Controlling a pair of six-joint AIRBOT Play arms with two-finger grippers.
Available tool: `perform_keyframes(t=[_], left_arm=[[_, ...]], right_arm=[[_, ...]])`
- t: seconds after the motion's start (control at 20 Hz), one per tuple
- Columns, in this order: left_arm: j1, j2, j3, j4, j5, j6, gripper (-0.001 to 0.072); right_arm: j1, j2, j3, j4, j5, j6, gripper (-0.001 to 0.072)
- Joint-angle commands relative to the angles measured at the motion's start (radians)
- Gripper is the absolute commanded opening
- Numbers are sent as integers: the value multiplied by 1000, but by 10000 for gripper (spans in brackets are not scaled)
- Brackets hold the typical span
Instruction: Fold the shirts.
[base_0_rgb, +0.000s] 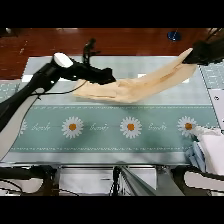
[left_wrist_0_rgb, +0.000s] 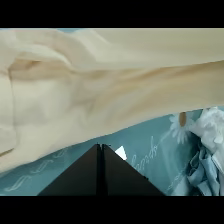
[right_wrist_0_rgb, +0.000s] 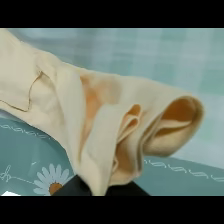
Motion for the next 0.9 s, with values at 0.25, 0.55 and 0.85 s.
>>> perform_keyframes(t=[0.25,0.55,0.85], left_arm=[[-222,-173,1,-206,80,-50,36],[-280,-254,1,-308,233,-50,36],[-317,-337,20,-430,268,-46,36]], right_arm=[[1,124,0,-58,95,37,25],[1,124,0,-56,122,60,25],[1,124,0,-56,154,74,25]])
